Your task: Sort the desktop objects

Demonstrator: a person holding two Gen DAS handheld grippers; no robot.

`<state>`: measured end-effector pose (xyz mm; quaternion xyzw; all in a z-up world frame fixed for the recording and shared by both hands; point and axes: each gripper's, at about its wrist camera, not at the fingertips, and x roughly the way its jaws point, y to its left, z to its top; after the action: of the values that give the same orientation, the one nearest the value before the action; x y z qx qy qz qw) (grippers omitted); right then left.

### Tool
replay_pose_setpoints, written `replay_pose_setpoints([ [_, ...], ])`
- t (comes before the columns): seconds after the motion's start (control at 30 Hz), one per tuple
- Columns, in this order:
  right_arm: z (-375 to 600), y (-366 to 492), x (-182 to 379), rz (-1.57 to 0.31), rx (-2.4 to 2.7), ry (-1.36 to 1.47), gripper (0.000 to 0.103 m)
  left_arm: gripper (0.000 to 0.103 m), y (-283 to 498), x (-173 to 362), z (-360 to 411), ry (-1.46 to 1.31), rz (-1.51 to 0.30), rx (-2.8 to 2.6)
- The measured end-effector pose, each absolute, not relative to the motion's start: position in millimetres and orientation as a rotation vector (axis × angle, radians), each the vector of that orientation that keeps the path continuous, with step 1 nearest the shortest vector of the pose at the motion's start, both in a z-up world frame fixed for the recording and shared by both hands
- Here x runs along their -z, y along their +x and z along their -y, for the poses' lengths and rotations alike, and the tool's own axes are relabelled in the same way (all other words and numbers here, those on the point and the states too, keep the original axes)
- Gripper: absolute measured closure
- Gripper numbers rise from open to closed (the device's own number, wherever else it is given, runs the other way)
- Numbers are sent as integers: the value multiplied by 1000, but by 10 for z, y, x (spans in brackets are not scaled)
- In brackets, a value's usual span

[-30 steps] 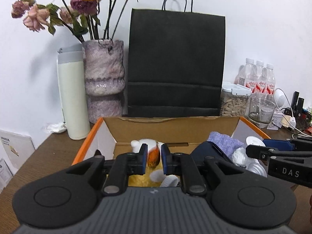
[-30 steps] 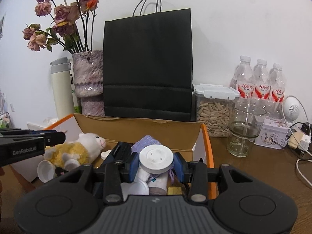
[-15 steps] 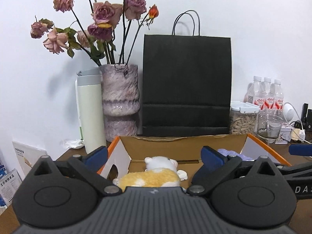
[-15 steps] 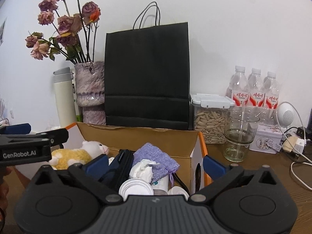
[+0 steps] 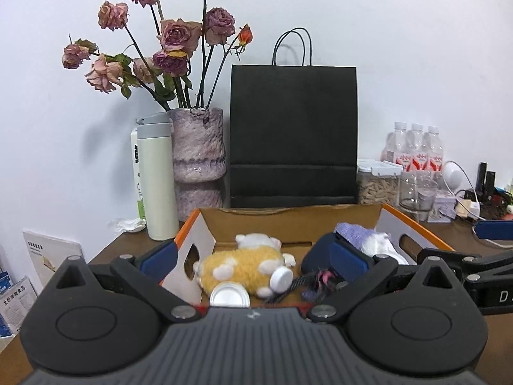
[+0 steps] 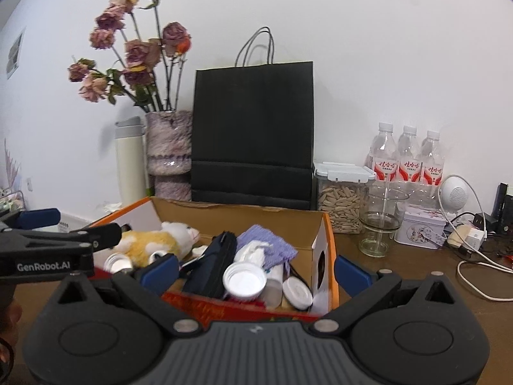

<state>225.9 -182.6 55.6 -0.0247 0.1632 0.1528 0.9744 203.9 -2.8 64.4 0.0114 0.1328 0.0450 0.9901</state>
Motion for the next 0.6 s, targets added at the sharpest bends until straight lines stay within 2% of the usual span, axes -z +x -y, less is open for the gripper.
replay_pose_setpoints([
  [0.6,1898,1336,-391,-360,-354,-43,0,0,1177,-427,111,-4,-338,-25],
])
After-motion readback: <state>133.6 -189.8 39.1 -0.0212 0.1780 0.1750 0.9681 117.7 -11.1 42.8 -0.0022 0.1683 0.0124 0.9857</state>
